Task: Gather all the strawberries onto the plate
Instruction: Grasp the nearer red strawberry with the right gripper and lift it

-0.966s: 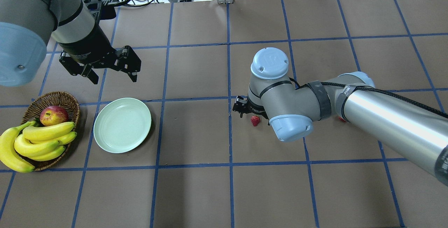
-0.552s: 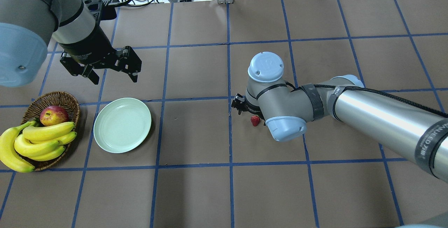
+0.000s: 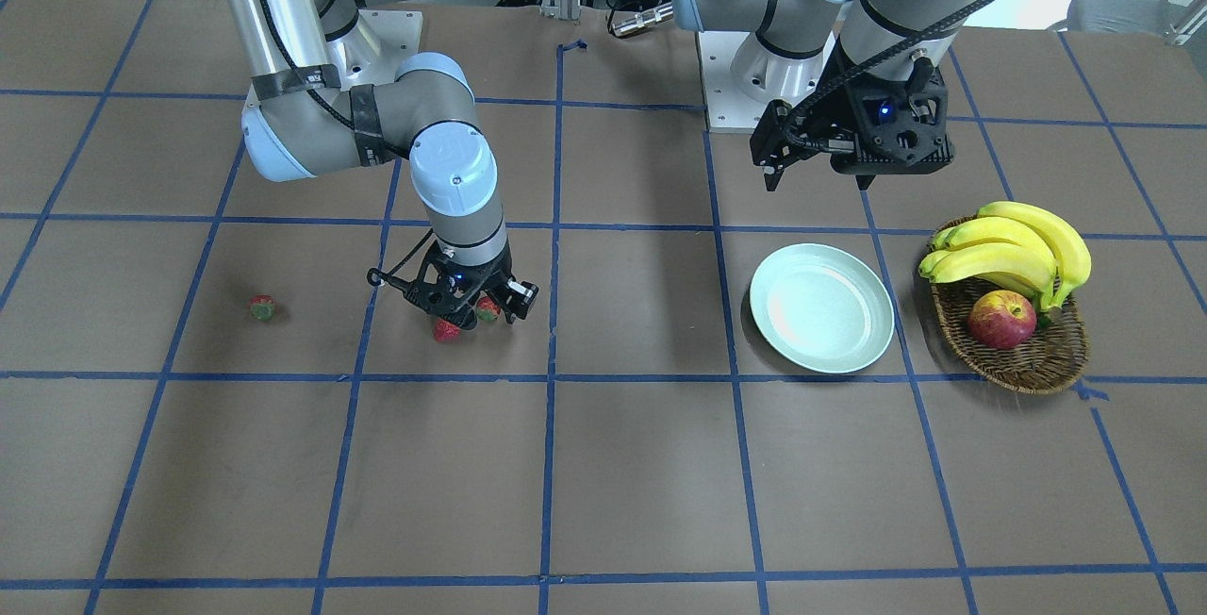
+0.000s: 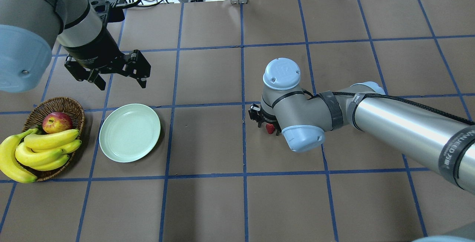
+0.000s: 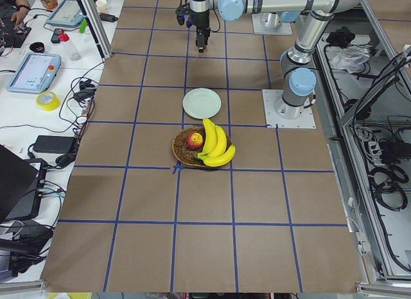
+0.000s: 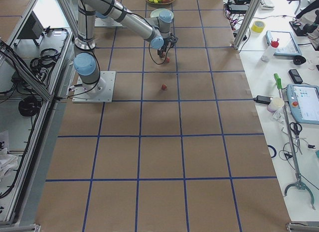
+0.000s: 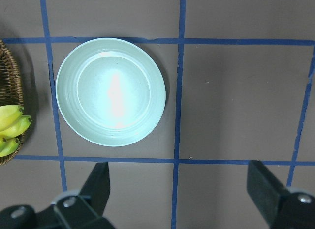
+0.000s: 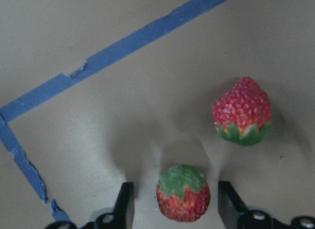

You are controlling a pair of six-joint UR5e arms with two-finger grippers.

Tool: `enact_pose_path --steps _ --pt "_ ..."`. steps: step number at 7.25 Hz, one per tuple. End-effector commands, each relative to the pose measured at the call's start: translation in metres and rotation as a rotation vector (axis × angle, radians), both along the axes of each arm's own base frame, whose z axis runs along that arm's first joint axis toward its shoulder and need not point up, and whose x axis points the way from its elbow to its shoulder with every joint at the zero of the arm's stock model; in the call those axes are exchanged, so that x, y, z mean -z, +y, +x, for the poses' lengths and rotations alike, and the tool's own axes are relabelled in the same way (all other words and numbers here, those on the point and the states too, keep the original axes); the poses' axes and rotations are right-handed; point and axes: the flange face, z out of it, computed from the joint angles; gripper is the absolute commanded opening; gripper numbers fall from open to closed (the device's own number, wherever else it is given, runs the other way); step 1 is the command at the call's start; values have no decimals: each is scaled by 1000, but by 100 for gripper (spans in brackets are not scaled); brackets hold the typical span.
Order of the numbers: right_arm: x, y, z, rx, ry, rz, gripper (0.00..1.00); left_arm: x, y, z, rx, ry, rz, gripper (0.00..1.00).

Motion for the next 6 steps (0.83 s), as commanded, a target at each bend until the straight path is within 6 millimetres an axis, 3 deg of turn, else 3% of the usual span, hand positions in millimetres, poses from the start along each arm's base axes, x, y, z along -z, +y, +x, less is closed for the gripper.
enact_pose_path --steps 1,2,3,4,6 --pt "-5 2 0 -1 -2 -2 0 0 0 0 0 4 0 100" --pt "-10 -1 3 -16 -8 -17 0 -2 0 0 0 -5 -4 100" --pt "-24 2 21 -23 -32 -56 0 -1 0 0 3 -3 -7 100" --pt "-50 14 74 -19 -120 -87 0 -1 0 -1 5 -3 -6 100" --pt "-55 15 134 -49 -186 -87 0 -1 0 -1 5 -3 -6 100"
